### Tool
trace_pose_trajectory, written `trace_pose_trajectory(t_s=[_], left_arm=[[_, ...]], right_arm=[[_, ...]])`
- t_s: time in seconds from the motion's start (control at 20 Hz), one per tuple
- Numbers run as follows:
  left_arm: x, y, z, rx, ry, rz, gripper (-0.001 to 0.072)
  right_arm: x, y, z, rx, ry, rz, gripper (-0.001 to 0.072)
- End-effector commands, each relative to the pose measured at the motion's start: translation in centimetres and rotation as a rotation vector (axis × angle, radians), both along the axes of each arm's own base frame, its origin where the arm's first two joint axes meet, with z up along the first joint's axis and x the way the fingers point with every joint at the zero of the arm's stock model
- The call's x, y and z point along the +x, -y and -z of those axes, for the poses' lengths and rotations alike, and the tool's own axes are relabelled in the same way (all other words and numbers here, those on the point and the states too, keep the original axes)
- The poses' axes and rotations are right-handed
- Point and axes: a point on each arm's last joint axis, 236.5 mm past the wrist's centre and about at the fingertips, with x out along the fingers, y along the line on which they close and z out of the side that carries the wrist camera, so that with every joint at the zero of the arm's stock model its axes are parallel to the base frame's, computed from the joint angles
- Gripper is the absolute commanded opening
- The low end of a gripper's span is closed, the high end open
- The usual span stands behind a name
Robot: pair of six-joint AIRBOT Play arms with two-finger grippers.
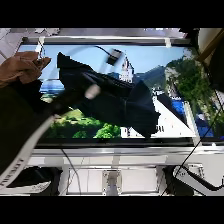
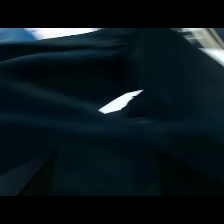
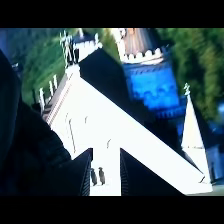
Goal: Fold the clothes and pants, and hang the long-sleeved shirts on hangers.
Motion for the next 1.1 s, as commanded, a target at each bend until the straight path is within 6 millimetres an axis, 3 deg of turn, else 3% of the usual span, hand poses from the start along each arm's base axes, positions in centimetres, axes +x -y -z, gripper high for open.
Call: trace_pose_trajectory(t_s=[0.0,0.05,0.1,0.15,0.25,0.3,0.45,0.6,0.75,0.95,1.0,1.05], left_arm=[[3.3,-21.7,0.3,0.259,-0.093,-0.44,0.0704],[3.6,-25.8,1.2,0.214,-0.136,-0.56,0.0704],[3.5,-29.2,2.6,0.143,-0.19,-0.662,0.0704],[3.3,-31.4,4.1,0.063,-0.24,-0.73,0.0704],[3.3,-33.9,7.0,-0.112,-0.32,-0.835,0.0704],[3.8,-34.2,8.3,-0.192,-0.348,-0.859,0.0704],[4.9,-33.3,13.1,-0.268,-0.446,-0.87,0.0704],[6.4,-29.0,18.0,-0.363,-0.545,-0.839,0.0704],[9.1,-23.9,20.3,-0.504,-0.547,-0.759,0.0703],[10.0,-21.4,22.6,-0.55,-0.563,-0.758,0.0701],[10.1,-21.1,22.7,-0.549,-0.559,-0.756,0.0664],[10.2,-20.9,22.6,-0.548,-0.548,-0.751,0.0509]], right_arm=[[-3.7,-5.6,7.0,0.207,-0.124,-0.099,0.0216],[-4.7,-7.9,8.3,0.278,-0.117,-0.138,0.0216],[-5.4,-9.8,9.1,0.333,-0.098,-0.173,0.0277],[-6.3,-11.6,9.7,0.396,-0.09,-0.191,0.0454],[-7.6,-14.0,10.7,0.489,-0.089,-0.189,0.0476],[-8.4,-14.7,11.6,0.514,-0.107,-0.182,0.0477],[-10.8,-15.8,14.3,0.55,-0.183,-0.174,0.0476],[-12.5,-17.0,16.1,0.596,-0.235,-0.17,0.0477],[-12.9,-17.5,15.9,0.62,-0.245,-0.178,0.0476],[-12.8,-17.5,15.8,0.624,-0.244,-0.178,0.0476],[-12.8,-17.5,15.8,0.625,-0.243,-0.178,0.0476],[-12.8,-17.6,15.8,0.627,-0.242,-0.178,0.0475]])
